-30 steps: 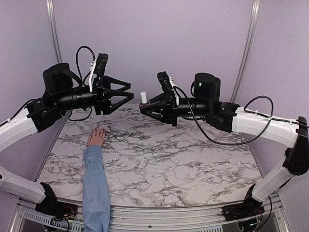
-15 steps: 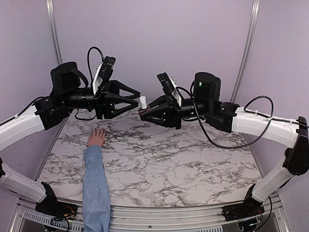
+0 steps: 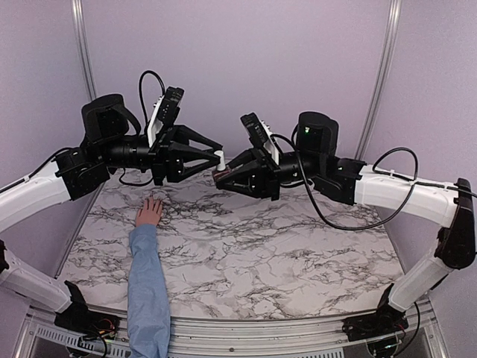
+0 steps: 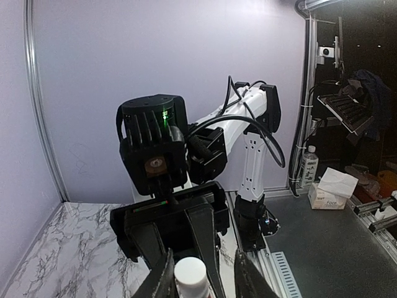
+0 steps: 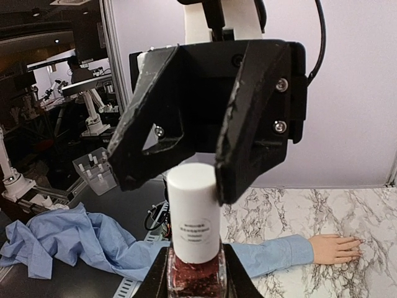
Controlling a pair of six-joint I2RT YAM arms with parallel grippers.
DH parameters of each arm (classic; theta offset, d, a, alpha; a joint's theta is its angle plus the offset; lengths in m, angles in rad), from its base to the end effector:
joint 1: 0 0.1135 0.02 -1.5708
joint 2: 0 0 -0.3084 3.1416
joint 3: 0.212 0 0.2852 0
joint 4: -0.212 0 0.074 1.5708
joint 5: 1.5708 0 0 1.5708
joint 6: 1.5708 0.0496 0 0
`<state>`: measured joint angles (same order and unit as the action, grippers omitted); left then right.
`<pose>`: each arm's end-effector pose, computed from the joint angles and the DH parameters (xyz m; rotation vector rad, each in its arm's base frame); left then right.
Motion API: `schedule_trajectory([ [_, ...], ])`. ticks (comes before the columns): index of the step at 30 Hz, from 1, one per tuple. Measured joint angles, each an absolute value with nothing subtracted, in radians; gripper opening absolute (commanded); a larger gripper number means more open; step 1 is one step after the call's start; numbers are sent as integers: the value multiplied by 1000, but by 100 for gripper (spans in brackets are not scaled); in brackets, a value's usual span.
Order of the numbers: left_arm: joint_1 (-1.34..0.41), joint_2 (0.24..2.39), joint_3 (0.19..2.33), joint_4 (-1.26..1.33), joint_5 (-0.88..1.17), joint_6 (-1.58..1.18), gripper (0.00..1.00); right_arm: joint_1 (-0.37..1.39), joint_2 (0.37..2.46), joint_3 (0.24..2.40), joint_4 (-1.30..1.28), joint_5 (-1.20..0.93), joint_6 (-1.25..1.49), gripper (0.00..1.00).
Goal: Paint the nails
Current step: Unscrew the nail polish bottle.
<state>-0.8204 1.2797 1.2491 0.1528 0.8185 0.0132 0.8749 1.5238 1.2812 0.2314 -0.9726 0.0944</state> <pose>0.1911 -0.2581 0.4735 1.2389 1.0396 -1.2239 0.2202 0.3275 0.4117 -1.3768 1.1570 1.4798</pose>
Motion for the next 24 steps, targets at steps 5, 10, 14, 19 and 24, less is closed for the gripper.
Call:
schedule_trajectory([
  [5,-843,1298,1277,124,789,57,18,877,1528,1288,238,-989,106,0],
  [10,-850,1297,1277,113,761,70,3,877,1528,1288,239,-990,104,0],
  [14,-859,1297,1278,113,713,65,0,869,1528,1288,246,-980,107,0],
  [19,-879,1294,1278,114,574,48,0,860,1519,1283,246,-900,91,0],
  [24,-897,1294,1276,130,409,15,0,860,1508,1276,244,-757,70,0],
])
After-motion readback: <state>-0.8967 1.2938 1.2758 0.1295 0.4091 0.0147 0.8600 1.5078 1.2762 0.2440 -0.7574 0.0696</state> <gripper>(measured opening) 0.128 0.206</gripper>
